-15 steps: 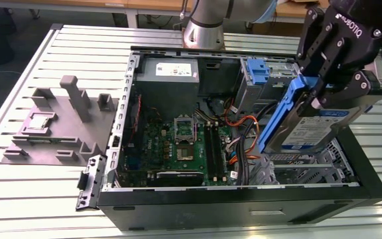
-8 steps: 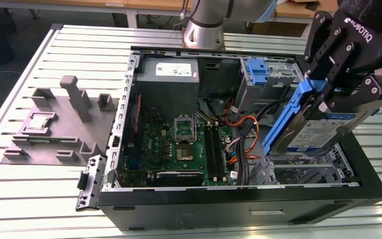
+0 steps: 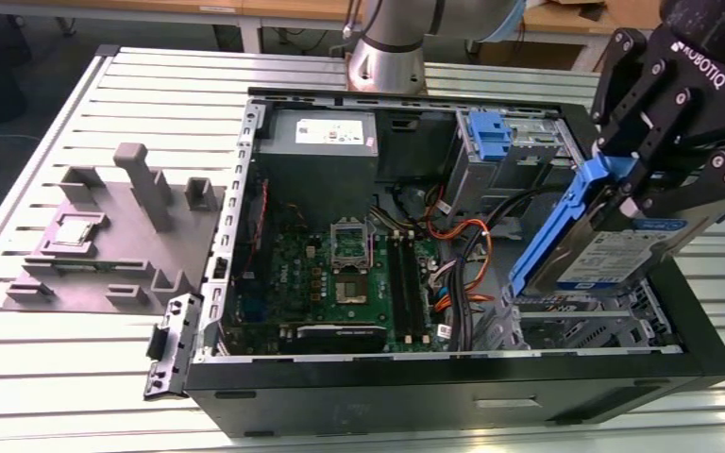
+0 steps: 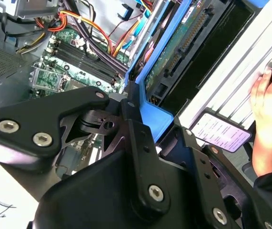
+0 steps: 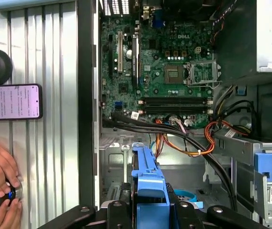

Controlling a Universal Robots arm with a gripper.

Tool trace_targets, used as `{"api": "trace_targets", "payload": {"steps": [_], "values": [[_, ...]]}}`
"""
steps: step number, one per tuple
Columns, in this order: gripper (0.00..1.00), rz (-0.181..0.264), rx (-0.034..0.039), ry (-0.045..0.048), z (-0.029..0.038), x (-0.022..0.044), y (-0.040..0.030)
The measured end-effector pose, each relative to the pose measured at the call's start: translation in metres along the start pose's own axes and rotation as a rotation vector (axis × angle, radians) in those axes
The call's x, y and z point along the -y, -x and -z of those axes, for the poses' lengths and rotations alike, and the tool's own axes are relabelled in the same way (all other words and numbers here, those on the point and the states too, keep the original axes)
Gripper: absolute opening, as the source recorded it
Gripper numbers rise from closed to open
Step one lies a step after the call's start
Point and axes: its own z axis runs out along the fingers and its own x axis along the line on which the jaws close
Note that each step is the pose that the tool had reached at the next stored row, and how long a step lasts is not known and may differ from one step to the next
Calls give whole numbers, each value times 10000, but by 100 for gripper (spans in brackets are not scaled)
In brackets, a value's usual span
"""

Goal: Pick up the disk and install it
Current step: 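Insert the disk into the insertion slot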

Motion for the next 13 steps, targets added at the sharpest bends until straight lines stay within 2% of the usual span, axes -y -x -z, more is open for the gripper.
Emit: {"api": "trace_targets", "payload": {"steps": [13], "values": [[36,-4,1,0,-92,54,-9]]}}
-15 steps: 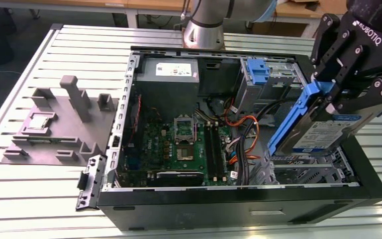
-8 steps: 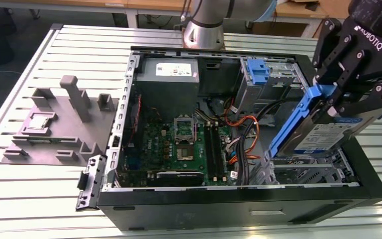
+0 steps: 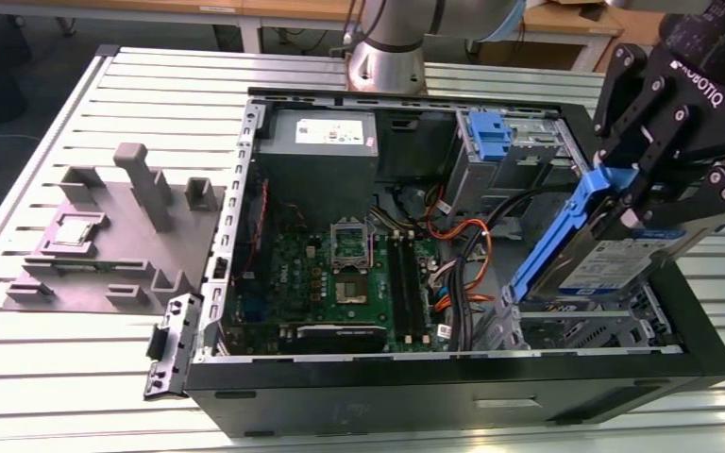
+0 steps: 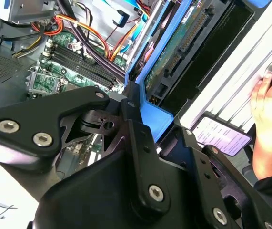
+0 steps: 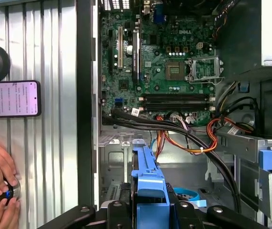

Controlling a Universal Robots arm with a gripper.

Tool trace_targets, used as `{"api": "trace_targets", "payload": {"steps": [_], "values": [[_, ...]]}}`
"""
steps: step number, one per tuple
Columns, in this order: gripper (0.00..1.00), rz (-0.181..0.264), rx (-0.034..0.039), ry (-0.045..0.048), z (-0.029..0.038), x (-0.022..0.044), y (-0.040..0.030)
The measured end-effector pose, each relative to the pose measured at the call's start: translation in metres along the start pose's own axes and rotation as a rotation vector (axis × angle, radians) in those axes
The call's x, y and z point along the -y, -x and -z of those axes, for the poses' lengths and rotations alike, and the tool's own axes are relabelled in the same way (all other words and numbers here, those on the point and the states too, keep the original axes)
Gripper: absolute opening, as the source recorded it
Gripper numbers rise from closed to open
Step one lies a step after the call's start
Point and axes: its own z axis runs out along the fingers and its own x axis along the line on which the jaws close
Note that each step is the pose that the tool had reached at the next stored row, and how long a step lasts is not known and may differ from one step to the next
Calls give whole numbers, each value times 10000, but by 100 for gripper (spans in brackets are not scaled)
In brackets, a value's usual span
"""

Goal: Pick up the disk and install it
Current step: 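Insert the disk into the insertion slot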

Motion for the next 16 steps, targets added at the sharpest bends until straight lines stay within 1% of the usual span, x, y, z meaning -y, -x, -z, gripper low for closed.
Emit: {"api": "trace_targets", "payload": {"steps": [11,16], "values": [[36,-21,-1,0,-70,2,-9],[36,-21,-1,0,-72,2,-10]]}}
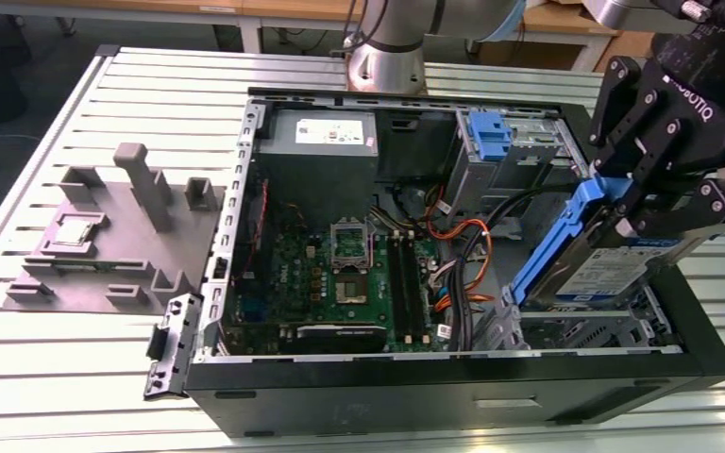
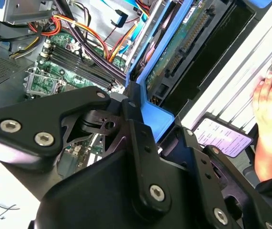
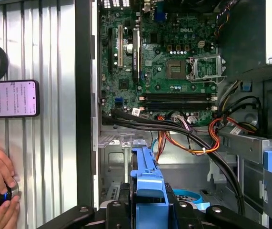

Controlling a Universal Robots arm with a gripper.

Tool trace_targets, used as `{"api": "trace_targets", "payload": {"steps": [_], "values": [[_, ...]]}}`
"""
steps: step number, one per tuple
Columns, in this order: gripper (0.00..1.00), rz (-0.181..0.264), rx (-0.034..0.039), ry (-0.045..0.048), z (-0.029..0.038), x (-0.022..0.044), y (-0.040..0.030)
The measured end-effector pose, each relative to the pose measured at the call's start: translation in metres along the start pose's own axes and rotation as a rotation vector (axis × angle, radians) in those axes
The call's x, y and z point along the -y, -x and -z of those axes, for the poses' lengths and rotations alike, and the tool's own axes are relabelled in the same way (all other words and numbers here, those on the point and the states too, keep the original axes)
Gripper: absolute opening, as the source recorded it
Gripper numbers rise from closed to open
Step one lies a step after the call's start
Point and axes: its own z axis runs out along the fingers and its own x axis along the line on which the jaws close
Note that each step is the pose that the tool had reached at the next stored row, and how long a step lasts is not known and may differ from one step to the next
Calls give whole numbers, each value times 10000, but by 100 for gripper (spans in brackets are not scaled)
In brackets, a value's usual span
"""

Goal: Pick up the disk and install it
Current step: 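Insert the disk into the insertion slot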

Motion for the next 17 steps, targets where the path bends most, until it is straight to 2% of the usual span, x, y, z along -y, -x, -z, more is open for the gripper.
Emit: {"api": "trace_targets", "payload": {"steps": [5,6,13,15,17], "values": [[38,1,-1,0,-2,0,0],[44,1,4,-2,-13,0,0],[44,1,1,-8,-137,0,-2],[42,0,1,-8,-173,-1,-3],[30,1,1,-8,-209,0,-3]]}}
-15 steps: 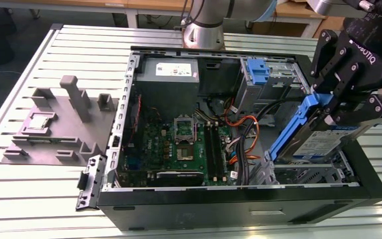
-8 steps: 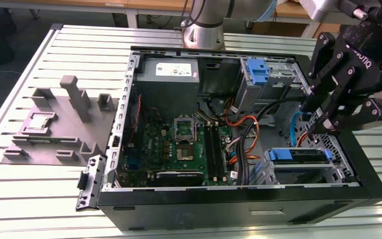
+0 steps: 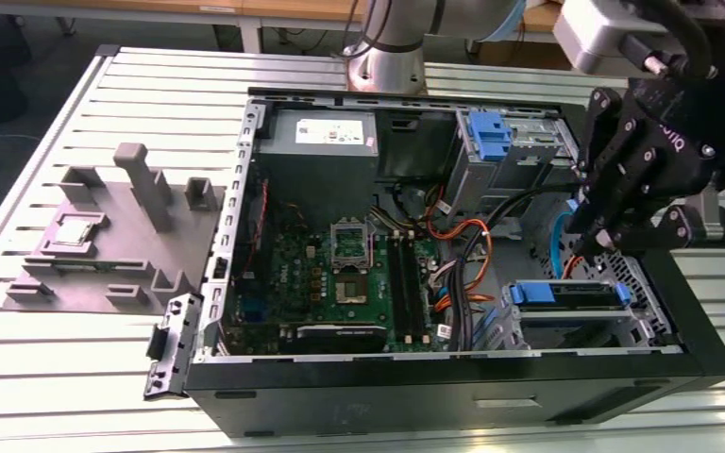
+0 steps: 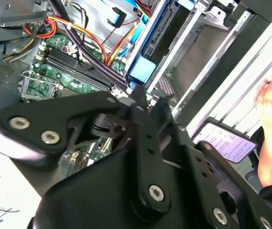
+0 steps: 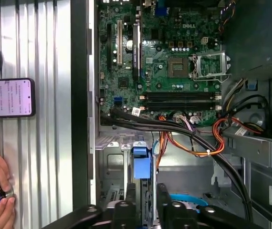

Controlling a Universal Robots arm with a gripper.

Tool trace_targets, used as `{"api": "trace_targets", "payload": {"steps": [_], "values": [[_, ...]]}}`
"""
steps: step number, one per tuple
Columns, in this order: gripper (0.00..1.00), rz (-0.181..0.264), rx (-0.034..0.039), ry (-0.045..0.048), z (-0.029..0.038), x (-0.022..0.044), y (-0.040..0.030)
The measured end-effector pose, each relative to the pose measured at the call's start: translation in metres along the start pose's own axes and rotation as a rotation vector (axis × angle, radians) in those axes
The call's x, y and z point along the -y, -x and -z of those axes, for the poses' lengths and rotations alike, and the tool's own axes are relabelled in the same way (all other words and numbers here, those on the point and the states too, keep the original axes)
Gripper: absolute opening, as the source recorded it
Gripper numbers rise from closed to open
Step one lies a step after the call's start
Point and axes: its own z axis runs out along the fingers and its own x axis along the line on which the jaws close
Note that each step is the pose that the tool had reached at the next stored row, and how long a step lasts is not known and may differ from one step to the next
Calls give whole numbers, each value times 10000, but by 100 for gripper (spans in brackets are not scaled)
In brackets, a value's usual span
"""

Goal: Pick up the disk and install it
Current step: 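Insert the disk into the insertion slot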

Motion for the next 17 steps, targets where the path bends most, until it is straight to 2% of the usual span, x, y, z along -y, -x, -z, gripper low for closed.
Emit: {"api": "trace_targets", "payload": {"steps": [1,3,4,6,17], "values": [[30,0,0,0,-19,0,0],[18,1,-1,0,-54,0,0],[18,1,-1,0,-73,0,0],[10,1,-1,0,-109,-1,-1],[10,6,1,0,-328,-1,-2]]}}
